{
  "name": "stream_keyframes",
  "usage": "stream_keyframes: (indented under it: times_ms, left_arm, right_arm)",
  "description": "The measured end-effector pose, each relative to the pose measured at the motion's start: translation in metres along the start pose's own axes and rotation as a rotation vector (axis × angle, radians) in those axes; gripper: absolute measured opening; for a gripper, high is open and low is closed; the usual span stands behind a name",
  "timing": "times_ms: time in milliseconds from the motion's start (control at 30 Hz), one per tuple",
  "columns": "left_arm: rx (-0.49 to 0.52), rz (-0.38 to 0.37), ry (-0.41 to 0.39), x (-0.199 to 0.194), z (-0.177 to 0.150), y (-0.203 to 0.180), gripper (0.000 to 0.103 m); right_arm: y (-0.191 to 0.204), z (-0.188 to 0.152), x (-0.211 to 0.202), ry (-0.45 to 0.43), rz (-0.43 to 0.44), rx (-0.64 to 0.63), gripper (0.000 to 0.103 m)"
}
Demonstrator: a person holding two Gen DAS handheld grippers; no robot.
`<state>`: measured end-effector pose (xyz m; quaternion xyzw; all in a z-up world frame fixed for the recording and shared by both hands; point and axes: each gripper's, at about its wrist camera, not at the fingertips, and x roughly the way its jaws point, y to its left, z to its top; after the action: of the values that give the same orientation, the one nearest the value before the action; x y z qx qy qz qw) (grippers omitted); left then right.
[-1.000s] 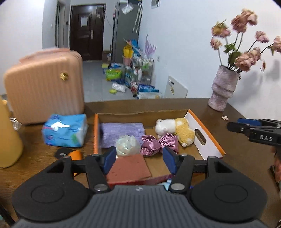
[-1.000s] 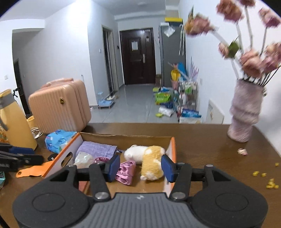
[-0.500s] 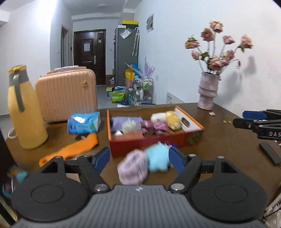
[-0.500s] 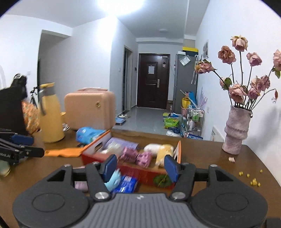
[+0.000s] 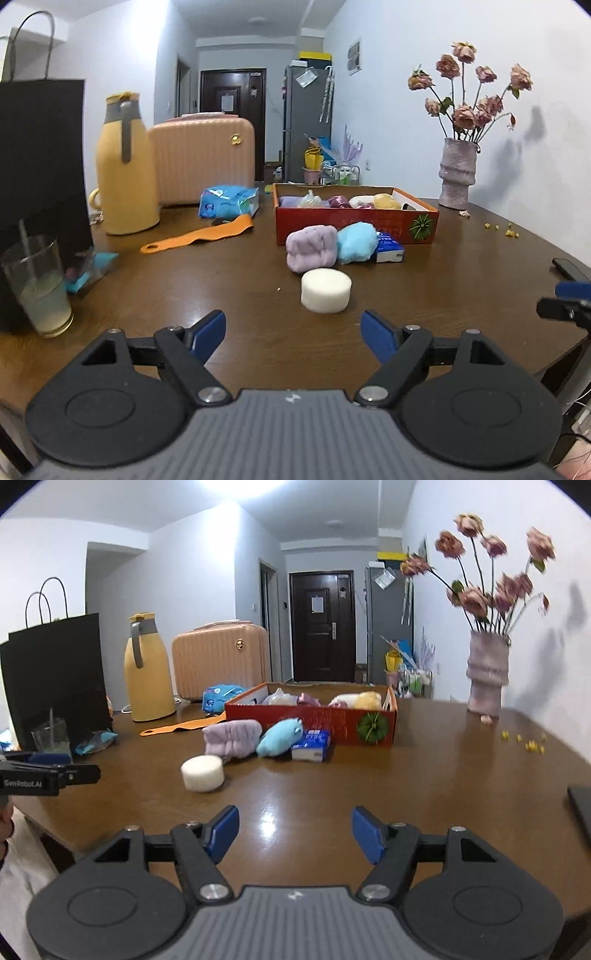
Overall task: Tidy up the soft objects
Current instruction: 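Withdraw both tools from the box back toward the pile, then grasp the lavender fuzzy towel roll with both tools and lift it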
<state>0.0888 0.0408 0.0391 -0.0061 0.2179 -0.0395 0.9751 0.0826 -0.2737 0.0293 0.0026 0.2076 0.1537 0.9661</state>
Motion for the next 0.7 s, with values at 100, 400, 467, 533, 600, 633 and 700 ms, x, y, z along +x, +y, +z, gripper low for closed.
stream_keyframes:
  times_ms: [100, 400, 467, 533, 600, 633, 700]
  left_arm:
    - [0.0, 0.001, -0.013, -0.002, 0.003, 0.002, 0.082]
    - [-0.019, -0.042, 0.027, 0.019, -0.002, 0.0, 0.082]
    - [-0.033, -0.053, 0.045, 0.031, 0.0, 0.004, 0.082]
    - [-0.062, -0.073, 0.063, 0.05, 0.008, 0.01, 0.081]
    - [-0.105, -0.081, 0.086, 0.073, 0.022, 0.017, 0.078]
    - [-0.127, -0.083, 0.093, 0.085, 0.031, 0.021, 0.076]
    - [-0.18, -0.098, 0.105, 0.11, 0.048, 0.03, 0.073]
  right_arm:
    - [0.009, -0.002, -0.006, -0.005, 0.0, -0.024, 0.067]
    - [0.017, 0.006, 0.021, 0.01, 0.022, -0.023, 0.067]
    - [0.014, 0.009, 0.036, 0.026, 0.026, -0.003, 0.067]
    - [0.01, 0.014, 0.053, 0.042, 0.03, 0.012, 0.067]
    - [0.007, 0.024, 0.074, 0.052, 0.034, 0.02, 0.067]
    - [0.005, 0.031, 0.087, 0.055, 0.04, 0.026, 0.067]
    - [0.003, 0.048, 0.111, 0.054, 0.062, 0.037, 0.067]
